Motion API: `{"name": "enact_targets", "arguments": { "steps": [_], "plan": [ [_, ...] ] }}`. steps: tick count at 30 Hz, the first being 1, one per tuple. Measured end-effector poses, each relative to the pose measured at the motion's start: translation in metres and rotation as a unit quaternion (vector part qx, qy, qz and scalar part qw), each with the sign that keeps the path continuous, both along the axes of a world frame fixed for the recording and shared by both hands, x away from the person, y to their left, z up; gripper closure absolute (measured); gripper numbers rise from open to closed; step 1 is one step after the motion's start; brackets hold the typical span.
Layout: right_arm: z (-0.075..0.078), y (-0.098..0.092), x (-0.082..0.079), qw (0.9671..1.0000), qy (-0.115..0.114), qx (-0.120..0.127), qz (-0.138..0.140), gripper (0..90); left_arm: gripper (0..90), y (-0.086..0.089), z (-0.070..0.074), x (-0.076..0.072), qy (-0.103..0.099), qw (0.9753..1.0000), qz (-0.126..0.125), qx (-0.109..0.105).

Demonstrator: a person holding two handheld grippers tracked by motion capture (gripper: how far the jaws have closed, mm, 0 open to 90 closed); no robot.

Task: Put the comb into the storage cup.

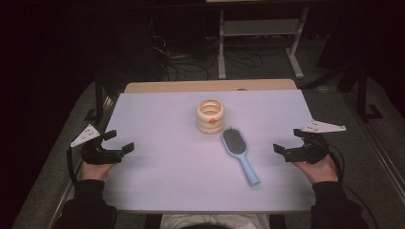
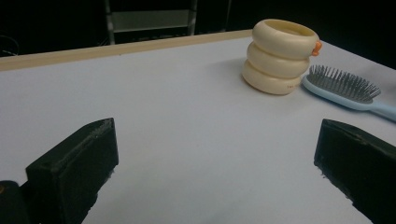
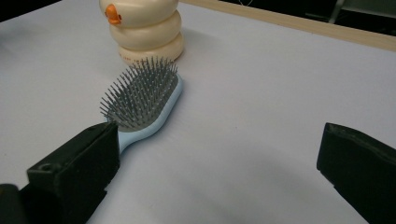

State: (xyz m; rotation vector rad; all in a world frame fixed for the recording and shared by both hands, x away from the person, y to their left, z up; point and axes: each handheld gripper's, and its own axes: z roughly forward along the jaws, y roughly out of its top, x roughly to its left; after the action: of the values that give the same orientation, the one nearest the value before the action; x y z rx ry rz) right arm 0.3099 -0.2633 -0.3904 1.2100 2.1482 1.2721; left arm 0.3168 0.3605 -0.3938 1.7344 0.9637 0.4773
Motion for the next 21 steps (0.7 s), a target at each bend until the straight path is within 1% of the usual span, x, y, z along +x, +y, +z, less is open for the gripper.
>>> {"name": "enact_targets", "arguments": {
  "steps": [5, 13, 21],
  "plan": [
    [0.0009, -0.0007, -0.0012, 1.0000, -0.002, 0.004, 0.000, 0.0, 0.0, 0.0004, -0.0001, 0.0001, -0.001, 1.0000, 0.001, -0.001],
    [0.0017, -0.0008, -0.0021, 1.0000, -0.003, 0.005, 0.000, 0.0, 0.0, 0.0001, -0.0007, 0.0008, 0.001, 1.0000, 0.002, 0.001],
    [0.0061, 0.0016, -0.0045, 0.9999, -0.011, 0.004, 0.007, 0.0, 0.0, 0.0000, -0.0016, 0.0004, 0.000, 1.0000, 0.005, -0.001]
  ]
}}
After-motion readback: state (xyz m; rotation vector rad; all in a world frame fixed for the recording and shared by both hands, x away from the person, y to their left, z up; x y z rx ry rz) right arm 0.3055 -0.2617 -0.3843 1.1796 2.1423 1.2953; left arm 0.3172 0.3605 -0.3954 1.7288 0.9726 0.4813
